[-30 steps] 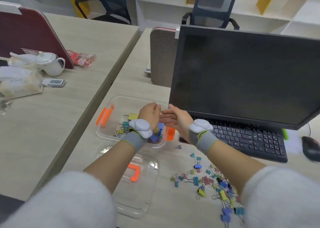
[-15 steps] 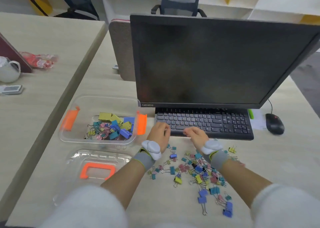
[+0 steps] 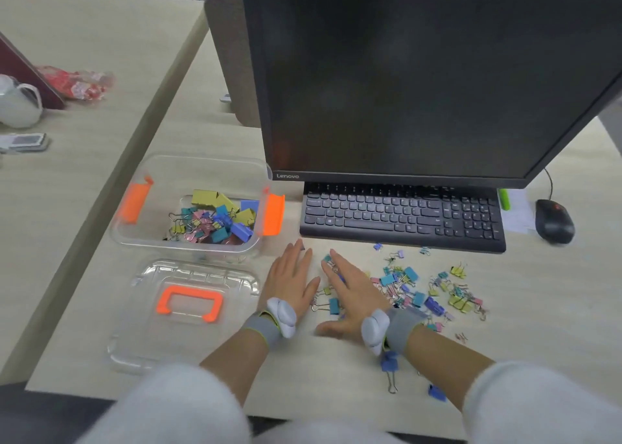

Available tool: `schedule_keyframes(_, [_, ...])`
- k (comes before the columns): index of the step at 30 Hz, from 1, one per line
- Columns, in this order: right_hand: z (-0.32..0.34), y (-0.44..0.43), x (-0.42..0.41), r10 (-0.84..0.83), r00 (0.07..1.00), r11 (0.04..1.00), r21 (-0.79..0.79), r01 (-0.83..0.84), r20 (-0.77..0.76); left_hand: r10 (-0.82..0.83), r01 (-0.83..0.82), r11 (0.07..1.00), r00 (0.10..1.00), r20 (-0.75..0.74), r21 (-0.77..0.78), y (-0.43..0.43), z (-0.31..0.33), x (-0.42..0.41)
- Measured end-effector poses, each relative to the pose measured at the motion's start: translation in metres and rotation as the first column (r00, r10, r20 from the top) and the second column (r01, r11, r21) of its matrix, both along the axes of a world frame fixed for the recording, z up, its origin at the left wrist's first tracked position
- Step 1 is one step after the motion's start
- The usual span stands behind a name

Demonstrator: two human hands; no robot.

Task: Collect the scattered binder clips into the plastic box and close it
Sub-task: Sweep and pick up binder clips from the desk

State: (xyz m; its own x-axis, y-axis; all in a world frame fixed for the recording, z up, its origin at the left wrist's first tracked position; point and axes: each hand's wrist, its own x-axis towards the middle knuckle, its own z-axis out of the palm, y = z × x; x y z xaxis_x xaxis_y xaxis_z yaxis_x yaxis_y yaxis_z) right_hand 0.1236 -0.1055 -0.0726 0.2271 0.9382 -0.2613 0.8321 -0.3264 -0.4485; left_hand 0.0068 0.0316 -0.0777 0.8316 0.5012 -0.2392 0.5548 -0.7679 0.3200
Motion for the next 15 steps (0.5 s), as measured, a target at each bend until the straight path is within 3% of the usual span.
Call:
schedule_keyframes(3, [-0.008, 0.003, 0.000, 0.042, 0.993, 0.999, 0.016, -0.044, 0.111, -0.031, 0.031, 0.999, 0.999, -0.016, 0.029, -0.006, -0.008, -0.011])
schedule_keyframes(10, [-0.014, 0.017, 0.002, 0.023, 0.985, 0.999, 0.033, -0.029, 0.171, -0.008, 0.010, 0.997, 1.000, -0.024, 0.079, -0.007, -0.012, 0.000])
schedule_keyframes(15, [-0.008, 0.022, 0.000, -0.020, 0.963, 0.984, 0.174, -0.027, 0.268, -0.044, 0.044, 0.997, 0.999, -0.014, 0.070, -0.004, -0.013, 0.010])
